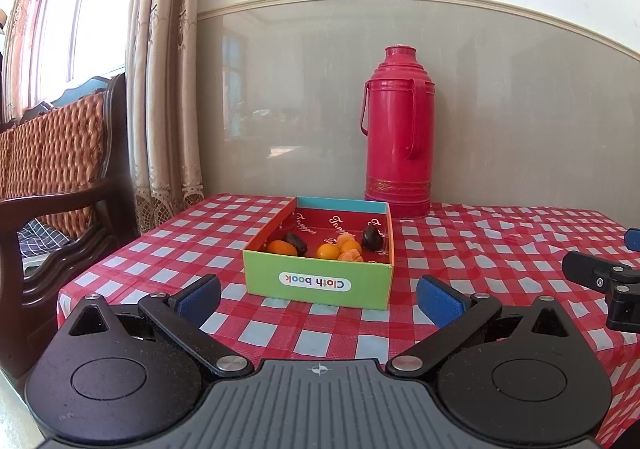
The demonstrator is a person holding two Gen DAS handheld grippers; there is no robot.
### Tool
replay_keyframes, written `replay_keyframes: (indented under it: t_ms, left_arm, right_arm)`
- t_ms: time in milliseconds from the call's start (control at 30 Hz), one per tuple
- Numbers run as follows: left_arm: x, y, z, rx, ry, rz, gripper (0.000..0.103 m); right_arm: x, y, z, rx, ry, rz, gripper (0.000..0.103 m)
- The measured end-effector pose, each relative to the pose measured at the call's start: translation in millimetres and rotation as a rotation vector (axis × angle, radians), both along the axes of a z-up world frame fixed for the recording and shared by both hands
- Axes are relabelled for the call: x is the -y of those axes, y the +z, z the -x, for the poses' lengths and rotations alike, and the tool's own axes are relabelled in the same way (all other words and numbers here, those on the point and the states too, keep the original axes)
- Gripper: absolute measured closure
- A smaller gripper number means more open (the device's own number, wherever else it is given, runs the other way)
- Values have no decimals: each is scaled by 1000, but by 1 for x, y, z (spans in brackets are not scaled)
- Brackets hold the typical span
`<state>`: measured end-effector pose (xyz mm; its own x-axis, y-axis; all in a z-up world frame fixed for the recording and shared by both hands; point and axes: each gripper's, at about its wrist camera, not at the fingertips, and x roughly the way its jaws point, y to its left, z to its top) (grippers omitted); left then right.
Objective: Organize fruits
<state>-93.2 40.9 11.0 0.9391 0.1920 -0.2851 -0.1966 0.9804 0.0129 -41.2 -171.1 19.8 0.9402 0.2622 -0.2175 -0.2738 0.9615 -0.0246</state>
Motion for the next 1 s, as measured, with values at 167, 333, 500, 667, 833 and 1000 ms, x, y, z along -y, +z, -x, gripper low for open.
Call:
replay_keyframes:
  t_ms: [167, 333, 500, 667, 833, 1000]
  left_arm:
    - [1, 0, -1, -1, -1, -2, 0]
    - [1, 0, -1, -1, -1, -2, 0]
    - [1, 0, -1, -1, 0, -2, 0]
    - [1, 0, -1, -1, -1, -2, 0]
    - [1, 0, -1, -1, -1, -2, 0]
    - [2, 0, -1, -3, -3, -7, 0]
  right_arm:
    - [0, 0, 0, 0, 0, -1, 6]
    - [0, 0, 0, 0, 1, 0, 6]
    - [0, 0, 0, -1, 1, 0, 6]
    - [0, 0, 0, 0, 1, 1, 6]
    - [0, 0, 0, 0, 1, 1, 6]
    - [0, 0, 0, -1, 1, 0, 6]
